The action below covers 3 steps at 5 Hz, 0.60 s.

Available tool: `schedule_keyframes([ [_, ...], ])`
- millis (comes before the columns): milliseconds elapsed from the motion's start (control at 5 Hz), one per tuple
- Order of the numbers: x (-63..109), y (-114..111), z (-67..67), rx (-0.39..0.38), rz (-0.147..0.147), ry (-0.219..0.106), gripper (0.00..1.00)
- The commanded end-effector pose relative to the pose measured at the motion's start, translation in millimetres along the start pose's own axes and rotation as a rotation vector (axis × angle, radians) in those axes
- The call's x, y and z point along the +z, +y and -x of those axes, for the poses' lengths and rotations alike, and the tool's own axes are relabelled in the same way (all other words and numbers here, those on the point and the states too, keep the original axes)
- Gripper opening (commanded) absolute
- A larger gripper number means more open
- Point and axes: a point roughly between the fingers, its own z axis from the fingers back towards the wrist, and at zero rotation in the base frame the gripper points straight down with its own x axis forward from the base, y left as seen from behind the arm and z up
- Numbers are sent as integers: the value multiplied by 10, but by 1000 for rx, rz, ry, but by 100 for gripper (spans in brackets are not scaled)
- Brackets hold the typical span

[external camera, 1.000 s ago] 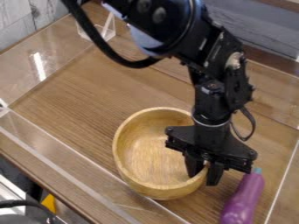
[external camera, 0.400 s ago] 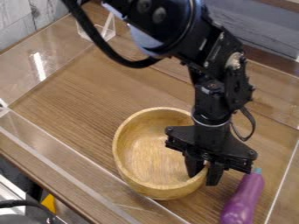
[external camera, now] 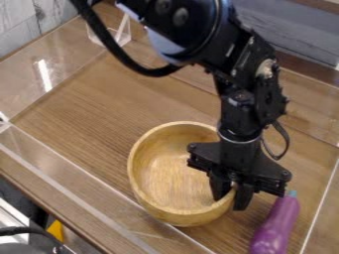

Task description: Remove the purple eggplant from inside the brown bowl and put it on the table

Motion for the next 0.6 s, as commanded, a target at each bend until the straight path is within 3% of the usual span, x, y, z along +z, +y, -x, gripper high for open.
schedule_keyframes([
  [0,128,17,-89,20,20,-44,0],
  [400,136,49,-102,29,15,-40,0],
])
